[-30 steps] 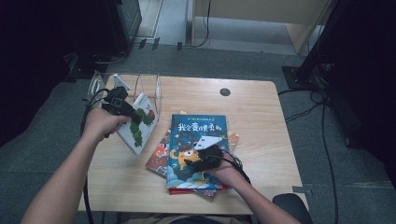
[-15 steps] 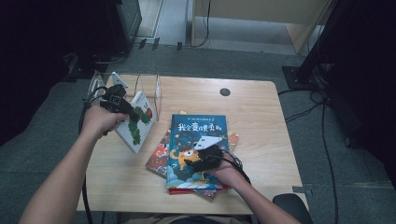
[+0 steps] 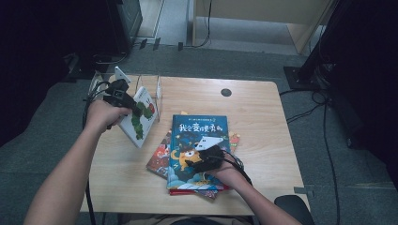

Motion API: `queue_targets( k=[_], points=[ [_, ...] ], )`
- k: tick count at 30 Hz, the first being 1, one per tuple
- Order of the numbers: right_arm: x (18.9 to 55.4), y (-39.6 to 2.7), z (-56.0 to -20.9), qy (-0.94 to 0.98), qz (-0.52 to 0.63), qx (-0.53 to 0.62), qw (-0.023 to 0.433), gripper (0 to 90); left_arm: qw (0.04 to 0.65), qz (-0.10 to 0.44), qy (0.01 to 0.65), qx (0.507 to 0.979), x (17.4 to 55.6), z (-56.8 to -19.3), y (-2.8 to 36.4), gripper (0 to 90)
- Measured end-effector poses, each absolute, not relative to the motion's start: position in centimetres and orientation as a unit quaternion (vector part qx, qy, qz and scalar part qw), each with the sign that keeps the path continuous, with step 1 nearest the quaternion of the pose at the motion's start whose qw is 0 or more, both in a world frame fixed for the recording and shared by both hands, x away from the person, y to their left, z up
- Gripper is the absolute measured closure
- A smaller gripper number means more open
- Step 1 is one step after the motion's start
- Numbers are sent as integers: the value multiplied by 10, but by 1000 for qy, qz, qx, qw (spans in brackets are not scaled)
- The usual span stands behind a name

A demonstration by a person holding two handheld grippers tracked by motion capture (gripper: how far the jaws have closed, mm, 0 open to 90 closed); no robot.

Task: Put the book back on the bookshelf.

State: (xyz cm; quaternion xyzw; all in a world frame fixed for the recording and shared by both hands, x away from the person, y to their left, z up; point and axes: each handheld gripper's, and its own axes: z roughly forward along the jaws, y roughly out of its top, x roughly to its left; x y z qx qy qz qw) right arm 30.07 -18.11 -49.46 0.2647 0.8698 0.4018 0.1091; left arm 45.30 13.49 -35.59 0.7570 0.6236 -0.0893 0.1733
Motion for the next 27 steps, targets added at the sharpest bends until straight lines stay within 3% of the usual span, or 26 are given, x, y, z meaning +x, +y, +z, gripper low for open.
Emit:
queue_targets(
  k=[27],
  points=[
    [301, -181, -495, 870, 402, 264, 110, 269, 188, -83, 640, 741, 485, -363, 131, 765]
  ],
)
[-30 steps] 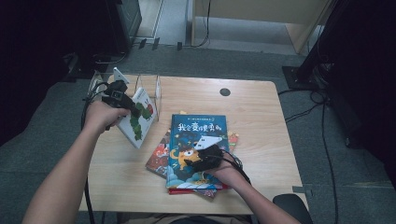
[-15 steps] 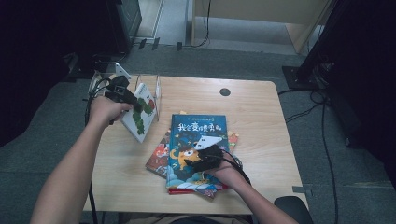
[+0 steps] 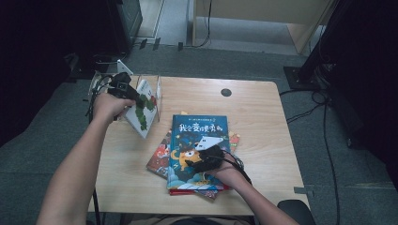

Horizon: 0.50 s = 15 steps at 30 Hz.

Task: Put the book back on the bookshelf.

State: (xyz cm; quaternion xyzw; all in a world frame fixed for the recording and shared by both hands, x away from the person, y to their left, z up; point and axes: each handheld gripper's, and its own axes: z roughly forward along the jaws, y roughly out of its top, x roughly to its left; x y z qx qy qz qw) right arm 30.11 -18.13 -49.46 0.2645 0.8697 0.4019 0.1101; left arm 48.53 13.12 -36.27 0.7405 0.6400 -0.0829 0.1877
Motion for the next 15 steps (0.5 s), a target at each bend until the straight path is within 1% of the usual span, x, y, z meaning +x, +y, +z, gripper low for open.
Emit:
queue_targets(
  k=[15],
  points=[
    [301, -181, -495, 869, 402, 265, 110, 270, 178, -75, 654, 731, 502, -367, 123, 764]
  ],
)
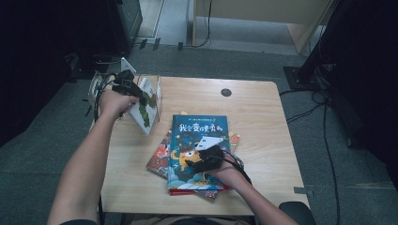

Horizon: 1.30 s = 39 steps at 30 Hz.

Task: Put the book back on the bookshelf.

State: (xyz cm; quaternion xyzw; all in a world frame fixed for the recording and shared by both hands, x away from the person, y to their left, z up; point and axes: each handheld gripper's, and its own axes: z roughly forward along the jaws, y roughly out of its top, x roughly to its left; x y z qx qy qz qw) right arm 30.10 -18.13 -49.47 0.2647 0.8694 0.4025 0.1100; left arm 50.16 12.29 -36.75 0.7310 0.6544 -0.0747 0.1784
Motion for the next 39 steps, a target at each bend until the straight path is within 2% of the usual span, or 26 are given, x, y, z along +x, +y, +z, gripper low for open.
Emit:
queue_targets(
  k=[22, 39],
  points=[
    [301, -181, -495, 869, 402, 266, 110, 270, 168, -60, 684, 708, 522, -371, 108, 763],
    [301, -181, -495, 869, 402, 265, 111, 270, 153, -56, 681, 714, 531, -377, 100, 753]
  ],
)
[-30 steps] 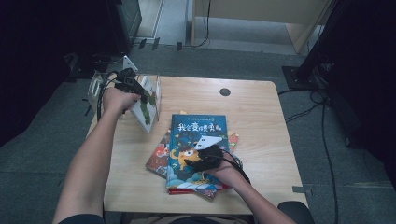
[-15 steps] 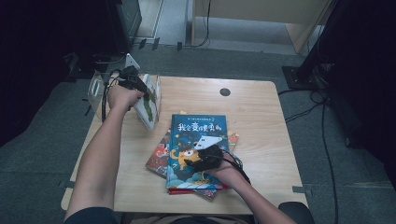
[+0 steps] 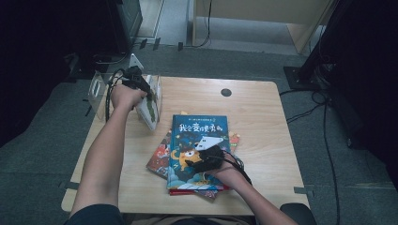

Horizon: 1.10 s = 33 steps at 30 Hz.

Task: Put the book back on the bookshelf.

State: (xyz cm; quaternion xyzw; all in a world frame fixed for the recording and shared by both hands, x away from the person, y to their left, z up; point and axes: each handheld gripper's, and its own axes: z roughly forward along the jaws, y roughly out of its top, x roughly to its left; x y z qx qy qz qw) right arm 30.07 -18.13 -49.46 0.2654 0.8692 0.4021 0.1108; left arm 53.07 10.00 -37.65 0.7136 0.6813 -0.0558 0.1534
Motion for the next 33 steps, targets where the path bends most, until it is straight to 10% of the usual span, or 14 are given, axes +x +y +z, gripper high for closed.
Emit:
queue_targets(
  k=[33],
  points=[
    [301, -181, -495, 869, 402, 266, 111, 269, 165, -63, 678, 714, 533, -367, 102, 727]
  ],
)
